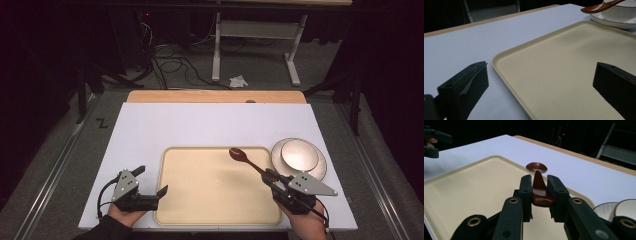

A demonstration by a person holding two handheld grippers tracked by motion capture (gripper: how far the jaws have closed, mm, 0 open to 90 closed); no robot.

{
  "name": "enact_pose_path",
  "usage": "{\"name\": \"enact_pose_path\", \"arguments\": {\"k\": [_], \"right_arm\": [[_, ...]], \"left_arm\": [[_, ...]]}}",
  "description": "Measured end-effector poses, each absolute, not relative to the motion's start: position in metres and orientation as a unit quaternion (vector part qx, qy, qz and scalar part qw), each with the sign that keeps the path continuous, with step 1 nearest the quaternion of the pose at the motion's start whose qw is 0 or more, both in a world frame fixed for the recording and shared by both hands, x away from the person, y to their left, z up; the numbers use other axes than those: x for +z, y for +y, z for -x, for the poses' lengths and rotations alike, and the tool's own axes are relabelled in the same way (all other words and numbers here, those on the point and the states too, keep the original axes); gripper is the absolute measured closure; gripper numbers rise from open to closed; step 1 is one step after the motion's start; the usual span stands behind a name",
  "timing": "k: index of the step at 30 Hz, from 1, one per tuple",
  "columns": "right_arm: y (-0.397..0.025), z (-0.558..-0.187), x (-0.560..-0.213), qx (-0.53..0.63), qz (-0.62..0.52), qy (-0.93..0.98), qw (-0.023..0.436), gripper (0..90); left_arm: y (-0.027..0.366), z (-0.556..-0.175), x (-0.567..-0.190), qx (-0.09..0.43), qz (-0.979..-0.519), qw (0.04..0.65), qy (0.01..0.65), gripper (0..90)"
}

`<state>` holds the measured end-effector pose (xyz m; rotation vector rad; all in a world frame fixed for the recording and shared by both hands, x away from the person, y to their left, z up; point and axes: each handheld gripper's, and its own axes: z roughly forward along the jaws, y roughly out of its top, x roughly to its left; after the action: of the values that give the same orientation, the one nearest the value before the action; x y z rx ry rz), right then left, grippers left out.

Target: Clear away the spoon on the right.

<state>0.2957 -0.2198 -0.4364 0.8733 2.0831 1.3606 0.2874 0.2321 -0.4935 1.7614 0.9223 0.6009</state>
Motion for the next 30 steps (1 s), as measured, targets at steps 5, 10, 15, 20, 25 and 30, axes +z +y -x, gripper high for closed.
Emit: {"name": "enact_pose_path", "arguments": {"k": [5, 10, 15, 20, 25, 30], "right_arm": [[-0.219, -0.305, -0.439, 0.489, -0.317, 0.774, 0.247, 76.8], [-0.224, -0.31, -0.453, 0.493, -0.335, 0.77, 0.229, 76.8], [-0.224, -0.309, -0.462, 0.495, -0.341, 0.768, 0.222, 76.7], [-0.22, -0.309, -0.469, 0.488, -0.341, 0.774, 0.216, 76.7], [-0.213, -0.309, -0.474, 0.478, -0.33, 0.785, 0.216, 76.7], [-0.21, -0.309, -0.477, 0.477, -0.325, 0.787, 0.217, 76.7]], "left_arm": [[0.234, -0.287, -0.493, 0.25, -0.728, 0.51, 0.385, 0.7], [0.234, -0.287, -0.493, 0.25, -0.728, 0.509, 0.385, 0.7], [0.233, -0.286, -0.493, 0.25, -0.731, 0.507, 0.382, 0.7], [0.233, -0.286, -0.493, 0.251, -0.73, 0.508, 0.382, 0.7], [0.233, -0.286, -0.493, 0.25, -0.73, 0.509, 0.382, 0.7], [0.233, -0.286, -0.492, 0.251, -0.73, 0.51, 0.381, 0.7]]}}
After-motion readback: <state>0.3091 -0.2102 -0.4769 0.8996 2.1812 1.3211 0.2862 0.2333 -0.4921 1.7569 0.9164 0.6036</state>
